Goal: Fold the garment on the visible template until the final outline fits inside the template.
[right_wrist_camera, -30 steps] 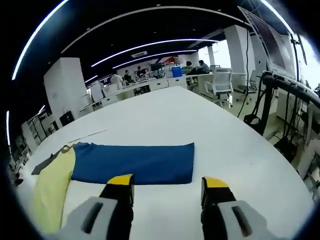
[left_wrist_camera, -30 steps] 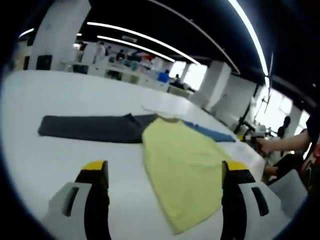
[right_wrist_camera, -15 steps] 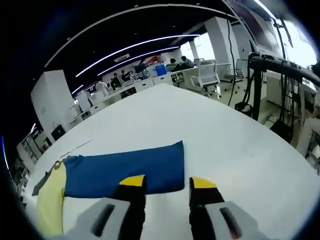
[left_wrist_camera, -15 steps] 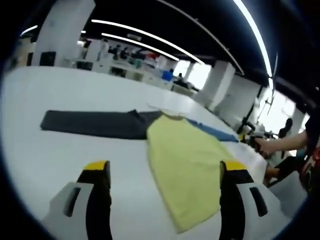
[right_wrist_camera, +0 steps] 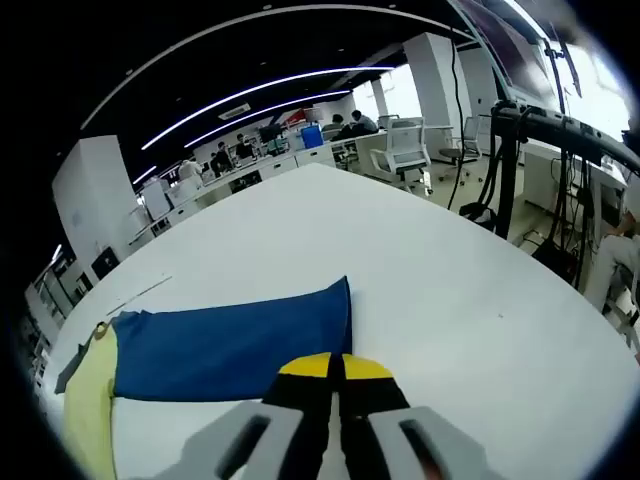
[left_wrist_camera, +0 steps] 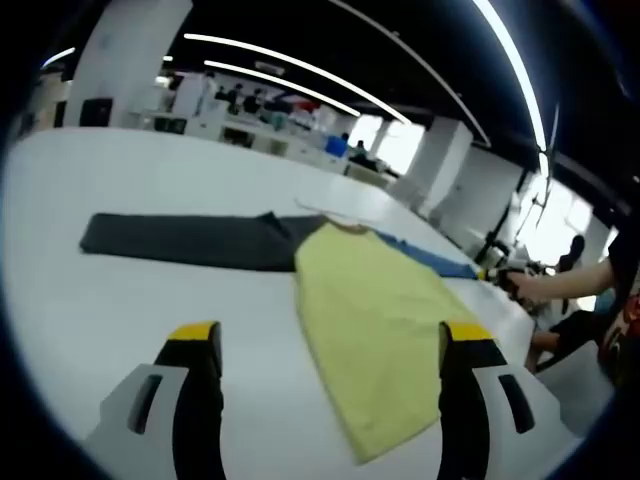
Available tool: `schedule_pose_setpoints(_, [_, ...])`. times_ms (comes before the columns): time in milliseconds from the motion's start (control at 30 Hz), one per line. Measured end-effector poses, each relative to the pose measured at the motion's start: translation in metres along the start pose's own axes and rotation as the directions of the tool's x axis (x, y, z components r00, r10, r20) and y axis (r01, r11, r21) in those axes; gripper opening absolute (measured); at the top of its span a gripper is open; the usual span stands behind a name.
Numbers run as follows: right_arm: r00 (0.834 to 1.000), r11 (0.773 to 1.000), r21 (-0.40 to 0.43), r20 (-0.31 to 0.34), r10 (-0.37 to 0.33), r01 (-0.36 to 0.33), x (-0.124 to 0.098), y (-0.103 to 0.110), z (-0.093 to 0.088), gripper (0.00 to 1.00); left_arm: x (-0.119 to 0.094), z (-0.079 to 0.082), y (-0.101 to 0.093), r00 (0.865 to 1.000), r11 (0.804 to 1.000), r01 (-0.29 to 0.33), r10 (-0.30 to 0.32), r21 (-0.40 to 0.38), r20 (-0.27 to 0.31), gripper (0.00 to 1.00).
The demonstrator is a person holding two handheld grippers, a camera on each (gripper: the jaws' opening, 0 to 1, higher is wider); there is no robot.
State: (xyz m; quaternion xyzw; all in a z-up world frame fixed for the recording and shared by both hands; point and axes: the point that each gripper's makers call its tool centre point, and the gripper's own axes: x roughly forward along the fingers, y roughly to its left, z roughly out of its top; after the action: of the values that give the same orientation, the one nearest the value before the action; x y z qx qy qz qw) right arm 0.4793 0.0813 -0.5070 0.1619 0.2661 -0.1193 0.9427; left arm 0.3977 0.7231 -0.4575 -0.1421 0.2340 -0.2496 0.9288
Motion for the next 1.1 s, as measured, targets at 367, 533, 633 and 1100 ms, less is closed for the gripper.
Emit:
schedule_pose_setpoints(367, [0.978, 0.978, -0.065, 0.052, 0.203, -0.200, -0.019, 0.065, 0.043, 0.00, -0.001, 0.008, -0.007, 0.999, 1.000, 0.024, -0.024, -0.007, 0.030, 0.84])
schedule_pose_setpoints(533, [0.953, 0.948, -0.115, 0.028, 0.302, -0.297, -0.022, 0.107, 0.043, 0.00, -0.005, 0.015, -0.010, 0.998, 1.000, 0.025, -0.025, -0.013, 0.058, 0.83])
schedule_pose_setpoints(633, [0.931, 0.922, -0.139, 0.008, 0.365, -0.360, -0.024, 0.139, 0.039, 0.00, -0.007, 0.018, -0.009, 0.997, 0.999, 0.025, -0.024, -0.020, 0.072, 0.82])
schedule_pose_setpoints(1100, [0.802, 0.785, -0.168, -0.066, 0.594, -0.596, -0.020, 0.258, 0.027, 0.00, -0.008, 0.018, -0.019, 0.998, 0.997, 0.032, -0.035, 0.064, 0.046, 0.82])
